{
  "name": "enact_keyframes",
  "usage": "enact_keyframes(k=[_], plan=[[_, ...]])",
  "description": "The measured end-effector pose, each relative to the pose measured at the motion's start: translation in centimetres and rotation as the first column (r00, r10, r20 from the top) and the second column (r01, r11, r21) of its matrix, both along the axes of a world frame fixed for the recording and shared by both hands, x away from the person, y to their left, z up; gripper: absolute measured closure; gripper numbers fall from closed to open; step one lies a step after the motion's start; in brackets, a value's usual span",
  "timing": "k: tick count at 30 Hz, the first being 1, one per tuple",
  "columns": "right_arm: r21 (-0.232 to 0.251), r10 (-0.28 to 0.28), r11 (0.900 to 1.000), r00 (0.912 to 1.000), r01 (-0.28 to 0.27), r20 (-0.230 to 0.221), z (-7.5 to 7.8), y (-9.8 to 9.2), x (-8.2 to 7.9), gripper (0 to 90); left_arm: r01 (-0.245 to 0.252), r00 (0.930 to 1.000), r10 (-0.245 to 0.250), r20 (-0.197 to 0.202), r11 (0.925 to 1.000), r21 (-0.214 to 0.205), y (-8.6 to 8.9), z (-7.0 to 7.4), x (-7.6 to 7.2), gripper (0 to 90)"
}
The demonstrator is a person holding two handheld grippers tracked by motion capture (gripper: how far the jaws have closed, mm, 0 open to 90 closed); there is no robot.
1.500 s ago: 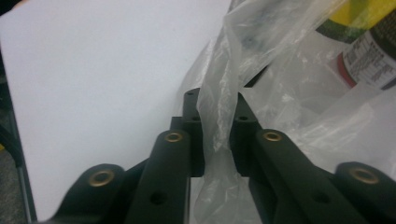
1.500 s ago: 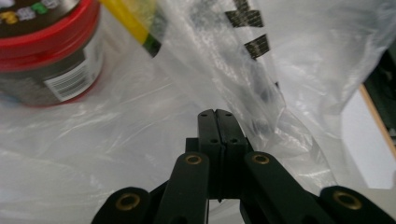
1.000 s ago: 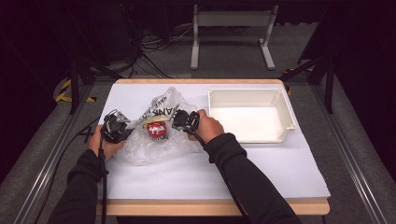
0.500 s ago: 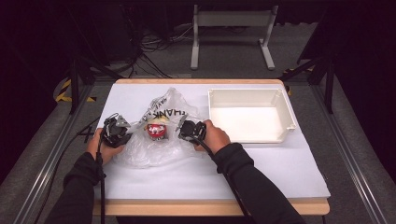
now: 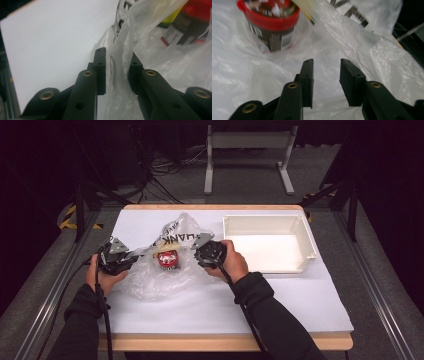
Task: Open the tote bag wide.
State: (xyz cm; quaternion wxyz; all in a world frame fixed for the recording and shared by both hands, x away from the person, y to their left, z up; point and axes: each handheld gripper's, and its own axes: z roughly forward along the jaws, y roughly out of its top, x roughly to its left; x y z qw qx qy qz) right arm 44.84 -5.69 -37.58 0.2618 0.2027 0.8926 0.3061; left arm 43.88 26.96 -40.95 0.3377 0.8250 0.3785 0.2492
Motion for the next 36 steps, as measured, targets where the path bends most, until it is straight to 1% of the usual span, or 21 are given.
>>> enact_keyframes(k=[1, 3, 4, 5, 7, 9, 11, 12, 13, 14, 16, 17, 19, 21, 22, 23, 24, 28, 30, 33, 36], plan=[[0.016, -0.004, 0.9999, 1.0000, 0.004, 0.008, 0.4, -0.2, 0.0, 60.8, -0.015, 0.9996, 0.015, 0.022, 0.9999, -0.001, 0.2, 0.4, -0.2, 67.0], [0.037, -0.008, 0.9993, 0.9996, 0.007, 0.029, 1.1, -0.5, 0.1, 58.3, -0.012, 0.9993, 0.013, 0.035, 0.9993, -0.036, 0.5, 1.2, -0.5, 61.9], [0.039, -0.013, 0.9992, 0.9993, 0.012, 0.035, 1.4, -0.6, 0.2, 58.0, -0.015, 0.9983, 0.018, 0.056, 0.9986, -0.051, 0.7, 1.6, -0.7, 56.4], [0.040, -0.021, 0.9990, 0.9987, 0.019, 0.046, 1.7, -0.8, 0.3, 57.2, -0.002, 0.9975, 0.007, 0.070, 0.9978, -0.066, 0.7, 1.8, -0.9, 52.4], [0.046, -0.027, 0.9987, 0.9985, 0.025, 0.047, 2.1, -1.1, 0.5, 53.2, -0.001, 0.9962, 0.007, 0.087, 0.9979, -0.064, 0.7, 2.1, -1.2, 48.1], [0.043, -0.035, 0.9985, 0.9982, 0.033, 0.049, 2.5, -1.3, 0.8, 51.3, -0.008, 0.9963, 0.013, 0.085, 0.9985, -0.055, 0.5, 2.2, -1.4, 41.7], [0.014, -0.045, 0.9989, 0.9978, 0.044, 0.048, 2.5, -1.3, 1.2, 47.6, -0.007, 0.9961, 0.011, 0.088, 0.9988, -0.048, 0.4, 2.2, -1.4, 43.5], [-0.003, -0.052, 0.9986, 0.9970, 0.052, 0.057, 2.4, -1.2, 1.5, 46.5, -0.024, 0.9954, 0.027, 0.092, 0.9993, -0.029, 0.3, 2.2, -1.2, 43.6], [-0.028, -0.067, 0.9972, 0.9960, 0.069, 0.060, 2.3, -1.0, 1.9, 47.4, -0.026, 0.9959, 0.028, 0.086, 0.9994, -0.024, 0.2, 2.2, -1.1, 44.6], [-0.043, -0.064, 0.9969, 0.9965, 0.066, 0.054, 2.2, -0.9, 2.1, 49.0, -0.020, 0.9972, 0.022, 0.072, 0.9995, -0.022, 0.0, 2.1, -0.9, 49.3], [-0.098, -0.077, 0.9917, 0.9952, 0.083, 0.060, 1.9, -0.4, 2.9, 50.6, -0.017, 0.9982, 0.016, 0.057, 0.9995, 0.026, -0.4, 1.8, -0.1, 51.7], [-0.114, -0.074, 0.9902, 0.9956, 0.080, 0.056, 2.0, -0.3, 3.2, 51.8, -0.013, 0.9991, 0.012, 0.041, 0.9996, 0.025, -0.6, 1.6, 0.2, 56.4], [-0.117, -0.075, 0.9901, 0.9969, 0.077, 0.027, 2.0, 0.0, 4.1, 52.8, -0.013, 0.9996, 0.012, 0.025, 0.9995, 0.030, -0.8, 1.3, 1.0, 57.3], [-0.139, -0.077, 0.9871, 0.9970, 0.078, 0.012, 2.0, 0.3, 4.7, 58.5, -0.008, 0.9998, 0.007, 0.018, 0.9991, 0.042, -0.8, 1.2, 1.3, 63.9], [-0.163, -0.072, 0.9841, 0.9974, 0.070, -0.003, 1.9, 0.6, 5.3, 64.9, -0.008, 1.0000, 0.008, 0.004, 0.9993, 0.038, -1.0, 0.8, 2.1, 65.0], [-0.176, -0.068, 0.9822, 0.9976, 0.066, -0.010, 1.9, 0.8, 5.5, 72.3, -0.005, 1.0000, 0.005, 0.001, 0.9989, 0.046, -1.1, 0.6, 2.4, 69.1], [-0.183, -0.059, 0.9816, 0.9981, 0.055, -0.017, 1.9, 1.0, 5.8, 75.0, 0.003, 1.0000, -0.002, -0.009, 0.9985, 0.054, -1.2, 0.4, 2.7, 71.2], [-0.247, -0.064, 0.9672, 0.9977, 0.057, -0.021, 1.5, 1.7, 6.7, 88.5, 0.009, 0.9994, -0.008, -0.032, 0.9987, 0.051, -1.5, -0.2, 3.6, 78.1], [-0.262, -0.084, 0.9623, 0.9962, 0.074, -0.024, 1.2, 1.8, 7.3, 89.9, 0.001, 0.9995, 0.002, -0.033, 0.9974, 0.073, -1.6, -0.2, 3.9, 79.6], [-0.313, -0.102, 0.9456, 0.9945, 0.090, -0.023, 0.8, 1.8, 7.8, 90.0, -0.004, 0.9991, 0.008, -0.041, 0.9960, 0.089, -1.8, -0.3, 4.4, 79.9], [-0.317, -0.107, 0.9440, 0.9939, 0.092, -0.028, 0.4, 1.8, 8.0, 89.9, -0.005, 0.9988, 0.010, -0.049, 0.9942, 0.107, -2.1, -0.4, 4.8, 79.0]])
